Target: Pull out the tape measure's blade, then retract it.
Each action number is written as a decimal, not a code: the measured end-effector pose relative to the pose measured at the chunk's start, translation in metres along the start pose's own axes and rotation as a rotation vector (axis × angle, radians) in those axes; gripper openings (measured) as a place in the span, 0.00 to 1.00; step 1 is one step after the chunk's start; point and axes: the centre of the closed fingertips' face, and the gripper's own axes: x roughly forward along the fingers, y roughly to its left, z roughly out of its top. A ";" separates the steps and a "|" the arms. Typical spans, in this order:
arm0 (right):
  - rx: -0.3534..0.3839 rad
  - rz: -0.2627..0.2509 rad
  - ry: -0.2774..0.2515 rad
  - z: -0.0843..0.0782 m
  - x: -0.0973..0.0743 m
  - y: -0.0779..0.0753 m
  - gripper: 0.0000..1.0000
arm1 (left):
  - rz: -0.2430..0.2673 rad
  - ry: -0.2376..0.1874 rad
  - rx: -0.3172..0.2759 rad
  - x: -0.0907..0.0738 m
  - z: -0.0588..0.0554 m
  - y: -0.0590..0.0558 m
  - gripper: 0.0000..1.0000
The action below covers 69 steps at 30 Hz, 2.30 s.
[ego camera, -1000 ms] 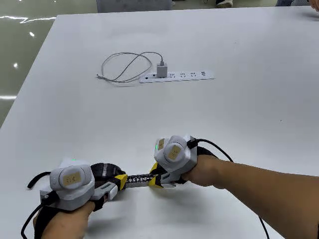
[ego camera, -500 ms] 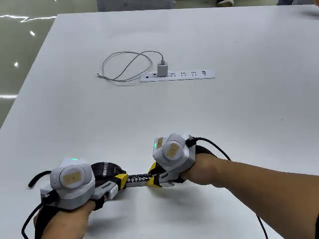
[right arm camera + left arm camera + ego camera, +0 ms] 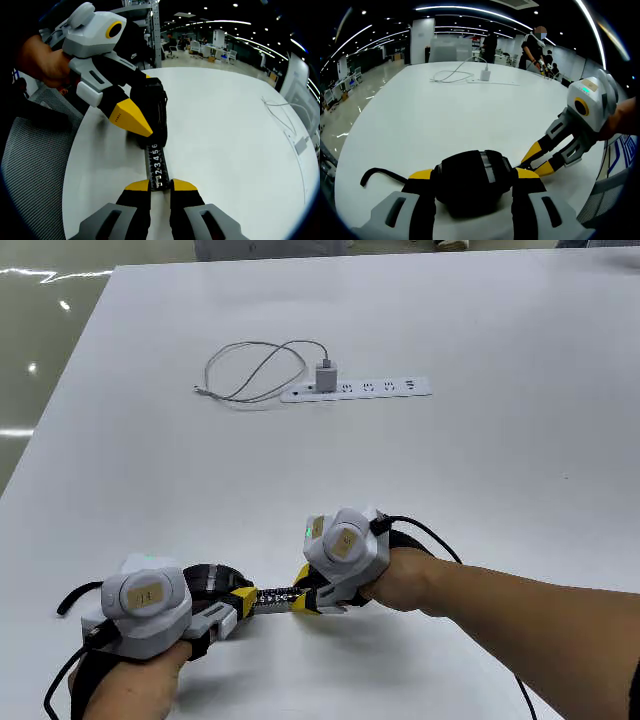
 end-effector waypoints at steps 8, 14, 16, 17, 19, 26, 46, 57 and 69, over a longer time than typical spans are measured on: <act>-0.004 -0.011 -0.012 0.002 0.002 -0.001 0.10 | 0.000 0.000 -0.002 0.001 0.000 0.000 0.57; -0.006 -0.008 -0.024 0.004 0.003 0.000 0.10 | 0.000 -0.001 -0.001 0.001 0.000 0.000 0.57; 0.004 -0.007 -0.025 0.005 0.003 0.000 0.10 | 0.000 -0.001 -0.001 0.001 -0.001 0.001 0.57; 0.005 -0.007 -0.023 0.005 0.004 0.000 0.10 | 0.001 -0.001 -0.001 0.001 -0.001 0.001 0.57; 0.001 -0.005 -0.023 0.006 0.004 0.000 0.10 | 0.001 -0.001 -0.001 0.001 -0.001 0.000 0.57; 0.011 -0.008 -0.037 0.007 0.006 0.001 0.10 | 0.000 -0.002 0.001 0.001 -0.001 0.001 0.57; 0.021 -0.011 -0.043 0.012 0.009 0.001 0.10 | -0.001 -0.001 0.002 0.001 -0.001 0.001 0.57; 0.025 -0.008 -0.049 0.015 0.011 0.002 0.10 | -0.003 -0.002 0.001 0.000 0.000 0.001 0.57; 0.025 -0.006 -0.054 0.018 0.014 0.003 0.10 | -0.003 0.000 -0.002 0.001 -0.001 0.001 0.57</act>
